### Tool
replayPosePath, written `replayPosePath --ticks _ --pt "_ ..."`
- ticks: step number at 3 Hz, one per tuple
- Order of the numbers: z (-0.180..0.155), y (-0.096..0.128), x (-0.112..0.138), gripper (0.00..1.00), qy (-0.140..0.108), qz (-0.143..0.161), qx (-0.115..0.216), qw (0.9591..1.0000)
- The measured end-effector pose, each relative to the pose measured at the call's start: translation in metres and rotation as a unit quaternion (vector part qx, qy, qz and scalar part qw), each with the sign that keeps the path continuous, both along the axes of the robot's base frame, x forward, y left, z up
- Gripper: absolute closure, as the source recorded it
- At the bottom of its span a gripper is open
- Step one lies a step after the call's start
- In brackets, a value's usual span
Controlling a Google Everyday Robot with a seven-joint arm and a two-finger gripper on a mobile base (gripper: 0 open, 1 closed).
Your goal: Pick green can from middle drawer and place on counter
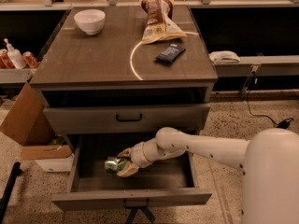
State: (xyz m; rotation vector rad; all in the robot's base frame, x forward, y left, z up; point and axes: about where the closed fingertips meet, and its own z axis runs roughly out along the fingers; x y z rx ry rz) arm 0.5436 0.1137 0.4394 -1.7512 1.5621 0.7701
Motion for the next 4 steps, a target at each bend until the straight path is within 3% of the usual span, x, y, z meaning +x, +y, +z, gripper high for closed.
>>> replayPosePath --ticks 1,2,3,4 --pt "0.037 -0.025 -0.005 1.00 -0.019 0.010 0.035 0.9991" --pt "0.076 -0.044 -0.007 1.00 -0.041 0.033 0.050 0.9974" --pt "0.076 -0.044 -0.007 1.00 -0.041 0.033 0.050 0.9974" --pt "0.097 -0.060 -0.022 1.00 -0.061 0.015 0.022 0.9978"
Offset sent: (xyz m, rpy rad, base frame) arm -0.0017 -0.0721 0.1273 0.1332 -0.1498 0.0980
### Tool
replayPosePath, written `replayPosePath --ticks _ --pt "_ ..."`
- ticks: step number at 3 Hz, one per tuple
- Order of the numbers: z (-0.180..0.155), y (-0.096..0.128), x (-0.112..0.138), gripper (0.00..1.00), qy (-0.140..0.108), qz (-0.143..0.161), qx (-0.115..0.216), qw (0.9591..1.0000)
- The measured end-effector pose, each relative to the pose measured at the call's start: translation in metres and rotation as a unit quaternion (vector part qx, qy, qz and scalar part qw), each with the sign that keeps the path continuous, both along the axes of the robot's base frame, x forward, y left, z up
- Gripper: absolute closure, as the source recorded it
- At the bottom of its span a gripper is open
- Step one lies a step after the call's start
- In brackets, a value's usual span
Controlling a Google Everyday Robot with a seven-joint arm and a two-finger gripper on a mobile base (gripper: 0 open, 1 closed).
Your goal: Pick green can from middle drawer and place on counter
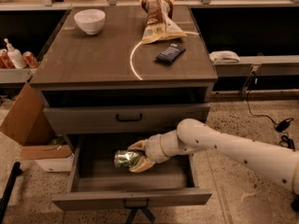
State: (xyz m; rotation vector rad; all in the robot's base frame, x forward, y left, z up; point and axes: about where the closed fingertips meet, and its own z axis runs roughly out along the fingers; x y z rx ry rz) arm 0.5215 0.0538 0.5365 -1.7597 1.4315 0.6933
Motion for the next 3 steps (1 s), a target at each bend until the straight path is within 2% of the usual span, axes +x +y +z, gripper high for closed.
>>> replayPosePath --ticks 1,2,3 --pt "0.040 -0.032 -0.022 1.00 -0.038 -0.038 -0.036 0.9979" --pt "0.088 -0.066 -0.038 1.00 -0.085 -0.074 -0.067 0.9913" --pt "0.089 -0.066 -0.038 1.00 -0.085 -0.074 -0.067 0.9913"
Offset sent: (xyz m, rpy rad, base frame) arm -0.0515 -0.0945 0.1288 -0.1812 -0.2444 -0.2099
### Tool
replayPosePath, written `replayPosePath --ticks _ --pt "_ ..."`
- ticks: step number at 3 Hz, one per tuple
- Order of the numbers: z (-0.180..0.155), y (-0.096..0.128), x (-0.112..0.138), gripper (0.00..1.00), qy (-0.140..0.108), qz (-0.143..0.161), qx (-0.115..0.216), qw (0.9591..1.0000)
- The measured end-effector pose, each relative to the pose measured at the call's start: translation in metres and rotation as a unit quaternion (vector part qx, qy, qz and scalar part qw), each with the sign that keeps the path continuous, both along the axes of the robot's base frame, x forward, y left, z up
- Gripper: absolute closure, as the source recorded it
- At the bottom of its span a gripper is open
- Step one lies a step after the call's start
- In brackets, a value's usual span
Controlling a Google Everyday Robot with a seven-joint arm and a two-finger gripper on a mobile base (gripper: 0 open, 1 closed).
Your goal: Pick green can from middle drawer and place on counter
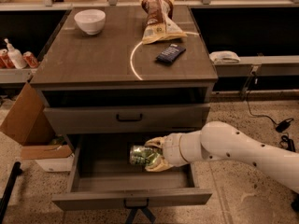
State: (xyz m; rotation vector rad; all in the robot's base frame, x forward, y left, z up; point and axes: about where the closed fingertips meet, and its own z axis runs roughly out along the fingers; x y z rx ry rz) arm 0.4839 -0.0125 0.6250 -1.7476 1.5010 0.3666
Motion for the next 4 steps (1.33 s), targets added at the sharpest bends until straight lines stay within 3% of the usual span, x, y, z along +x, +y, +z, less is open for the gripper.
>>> replayPosePath --ticks 2,4 --pt "0.057 -0.033 0.019 1.00 -0.026 0.027 -0.037 0.9986" --pt "0.129 -0.057 0.057 1.00 -0.051 0.067 -0.096 0.9918"
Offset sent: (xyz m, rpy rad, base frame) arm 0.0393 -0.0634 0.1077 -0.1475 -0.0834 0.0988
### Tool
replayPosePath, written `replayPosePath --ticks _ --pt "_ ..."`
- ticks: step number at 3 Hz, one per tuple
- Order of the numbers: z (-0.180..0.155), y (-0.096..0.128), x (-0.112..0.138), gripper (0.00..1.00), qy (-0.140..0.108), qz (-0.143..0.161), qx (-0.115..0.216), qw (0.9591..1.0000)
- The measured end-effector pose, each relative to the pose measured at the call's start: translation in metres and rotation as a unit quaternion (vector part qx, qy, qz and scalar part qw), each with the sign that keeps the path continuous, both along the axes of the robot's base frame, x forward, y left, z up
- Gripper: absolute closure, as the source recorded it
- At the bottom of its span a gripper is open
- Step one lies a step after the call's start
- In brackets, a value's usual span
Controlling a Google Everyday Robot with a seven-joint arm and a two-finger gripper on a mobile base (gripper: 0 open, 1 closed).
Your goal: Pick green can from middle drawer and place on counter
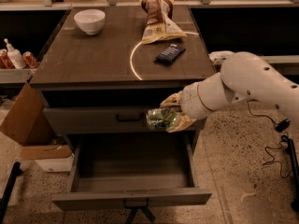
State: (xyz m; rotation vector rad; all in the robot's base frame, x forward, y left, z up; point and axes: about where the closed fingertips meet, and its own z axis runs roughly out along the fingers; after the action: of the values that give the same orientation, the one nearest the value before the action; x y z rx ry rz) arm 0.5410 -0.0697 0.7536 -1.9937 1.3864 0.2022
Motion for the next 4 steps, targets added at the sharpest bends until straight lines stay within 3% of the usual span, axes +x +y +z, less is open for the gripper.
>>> replayPosePath --ticks 2,3,4 --pt "0.014 0.003 0.012 1.00 -0.011 0.013 -0.013 0.9998" --pt "0.048 -0.009 0.020 1.00 -0.035 0.018 -0.016 0.9991" --pt "0.094 -0.020 0.028 1.00 -0.076 0.029 -0.015 0.9966"
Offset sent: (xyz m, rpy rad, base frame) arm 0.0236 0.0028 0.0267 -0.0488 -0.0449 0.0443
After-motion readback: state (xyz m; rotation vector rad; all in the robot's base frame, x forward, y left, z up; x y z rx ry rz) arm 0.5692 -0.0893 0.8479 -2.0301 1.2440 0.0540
